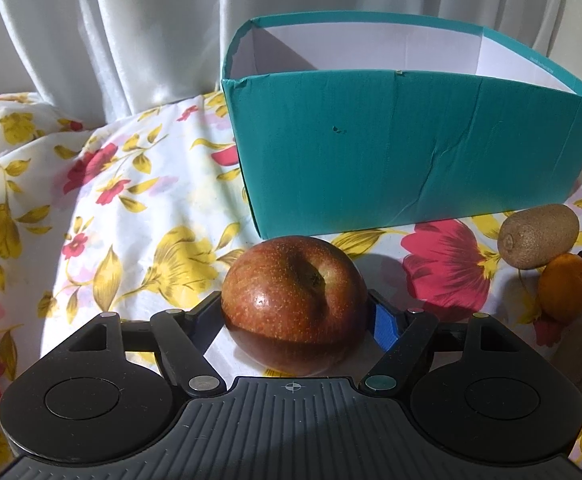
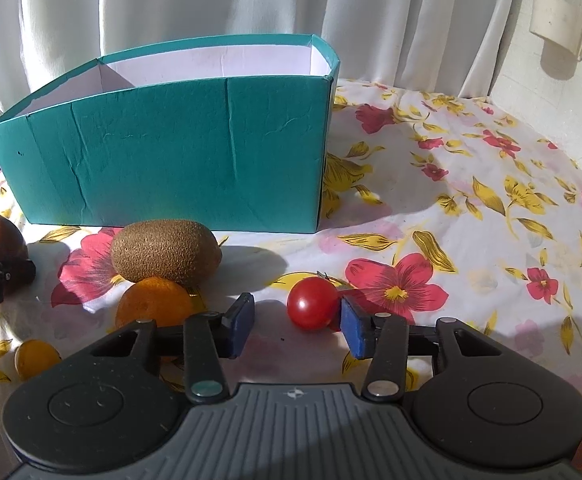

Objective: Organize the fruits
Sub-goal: 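Grasp a red apple with the left tool while the right tool grasps another cherry tomato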

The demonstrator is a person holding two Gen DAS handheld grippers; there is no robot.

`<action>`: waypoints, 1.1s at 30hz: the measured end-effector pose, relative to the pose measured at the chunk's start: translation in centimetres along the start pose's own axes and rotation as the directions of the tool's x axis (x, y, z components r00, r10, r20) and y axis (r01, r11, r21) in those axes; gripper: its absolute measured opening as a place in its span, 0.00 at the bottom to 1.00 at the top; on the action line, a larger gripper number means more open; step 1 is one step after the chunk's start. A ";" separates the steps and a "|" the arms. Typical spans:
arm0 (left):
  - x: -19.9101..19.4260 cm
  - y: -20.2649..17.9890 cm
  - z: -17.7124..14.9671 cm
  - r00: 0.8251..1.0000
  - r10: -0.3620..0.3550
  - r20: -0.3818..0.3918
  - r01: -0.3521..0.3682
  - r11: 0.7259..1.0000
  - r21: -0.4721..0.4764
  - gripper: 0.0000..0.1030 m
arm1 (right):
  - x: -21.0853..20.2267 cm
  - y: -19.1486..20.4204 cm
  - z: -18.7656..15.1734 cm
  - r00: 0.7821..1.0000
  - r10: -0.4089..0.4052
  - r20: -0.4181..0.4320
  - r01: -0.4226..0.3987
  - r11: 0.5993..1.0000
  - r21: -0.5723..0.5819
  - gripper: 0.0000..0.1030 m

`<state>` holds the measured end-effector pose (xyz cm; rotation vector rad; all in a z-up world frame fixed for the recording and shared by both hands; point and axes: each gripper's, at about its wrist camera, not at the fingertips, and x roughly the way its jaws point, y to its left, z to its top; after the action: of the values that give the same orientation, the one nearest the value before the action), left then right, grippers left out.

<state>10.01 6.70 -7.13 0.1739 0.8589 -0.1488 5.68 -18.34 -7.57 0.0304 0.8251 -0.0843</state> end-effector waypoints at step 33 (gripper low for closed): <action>-0.7 0.0 -0.2 1.000 -0.018 -0.004 0.018 1.000 0.021 0.74 | -0.5 -0.1 0.1 1.000 0.015 0.015 -0.015 1.000 -0.001 0.23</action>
<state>9.44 6.73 -6.73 0.1864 0.8628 -0.1744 5.39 -18.45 -7.18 0.0351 0.8100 -0.0699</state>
